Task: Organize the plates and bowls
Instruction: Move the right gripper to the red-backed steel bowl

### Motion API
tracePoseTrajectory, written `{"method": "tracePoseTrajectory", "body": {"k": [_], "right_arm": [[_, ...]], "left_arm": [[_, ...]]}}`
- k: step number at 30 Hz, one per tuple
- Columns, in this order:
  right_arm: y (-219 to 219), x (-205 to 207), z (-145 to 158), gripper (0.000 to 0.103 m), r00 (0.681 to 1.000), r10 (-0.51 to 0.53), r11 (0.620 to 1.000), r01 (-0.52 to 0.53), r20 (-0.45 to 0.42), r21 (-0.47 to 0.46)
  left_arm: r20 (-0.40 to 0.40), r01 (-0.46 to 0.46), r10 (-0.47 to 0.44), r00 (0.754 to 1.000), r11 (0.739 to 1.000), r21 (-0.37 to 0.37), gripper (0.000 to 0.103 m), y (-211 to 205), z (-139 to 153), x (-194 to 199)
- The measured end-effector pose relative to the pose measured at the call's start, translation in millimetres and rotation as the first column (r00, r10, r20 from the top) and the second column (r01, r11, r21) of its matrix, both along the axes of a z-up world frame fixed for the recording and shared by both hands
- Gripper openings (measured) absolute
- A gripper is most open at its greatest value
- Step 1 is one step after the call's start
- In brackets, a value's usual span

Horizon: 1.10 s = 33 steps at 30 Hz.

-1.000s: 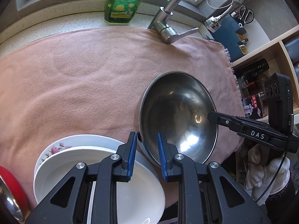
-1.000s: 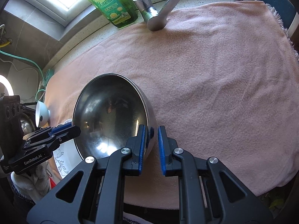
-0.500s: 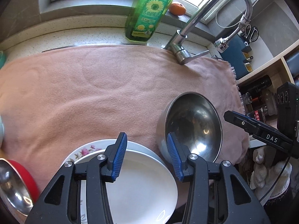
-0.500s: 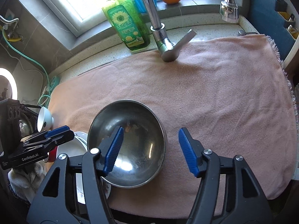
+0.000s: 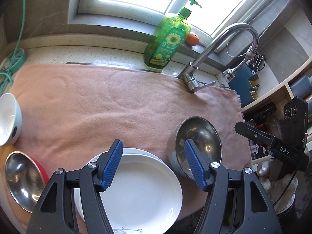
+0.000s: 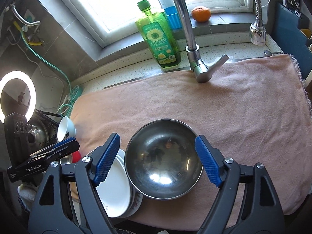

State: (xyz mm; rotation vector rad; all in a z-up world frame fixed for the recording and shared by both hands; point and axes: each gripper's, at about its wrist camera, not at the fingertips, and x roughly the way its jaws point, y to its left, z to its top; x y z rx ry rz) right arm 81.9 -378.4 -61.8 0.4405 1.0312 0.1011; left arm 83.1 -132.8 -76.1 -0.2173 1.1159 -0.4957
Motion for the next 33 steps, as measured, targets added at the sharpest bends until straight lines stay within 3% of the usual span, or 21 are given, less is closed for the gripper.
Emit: {"method": "tracePoseTrajectory", "body": {"k": [7, 13, 24, 33], "right_arm": [[22.2, 8.6, 13.3, 0.082, 0.999, 0.042, 0.998, -0.043, 0.032, 0.036], [51.3, 19.4, 25.2, 0.082, 0.993, 0.102, 0.993, -0.106, 0.058, 0.054], [134.6, 47.3, 26.6, 0.082, 0.959, 0.277, 0.957, -0.281, 0.061, 0.075], [221.2, 68.3, 0.0, 0.082, 0.894, 0.448, 0.892, -0.447, 0.005, 0.062]], "left_arm": [[0.004, -0.112, 0.113, 0.994, 0.992, -0.052, 0.065, 50.5, 10.0, -7.7], [0.015, -0.225, 0.226, 0.974, 0.973, -0.049, 0.065, 97.5, 15.3, -18.8], [-0.007, -0.444, 0.444, 0.896, 0.894, -0.052, 0.066, 188.6, 5.9, -50.7], [-0.082, -0.546, 0.542, 0.836, 0.837, -0.037, 0.065, 230.2, -29.4, -71.7]]}}
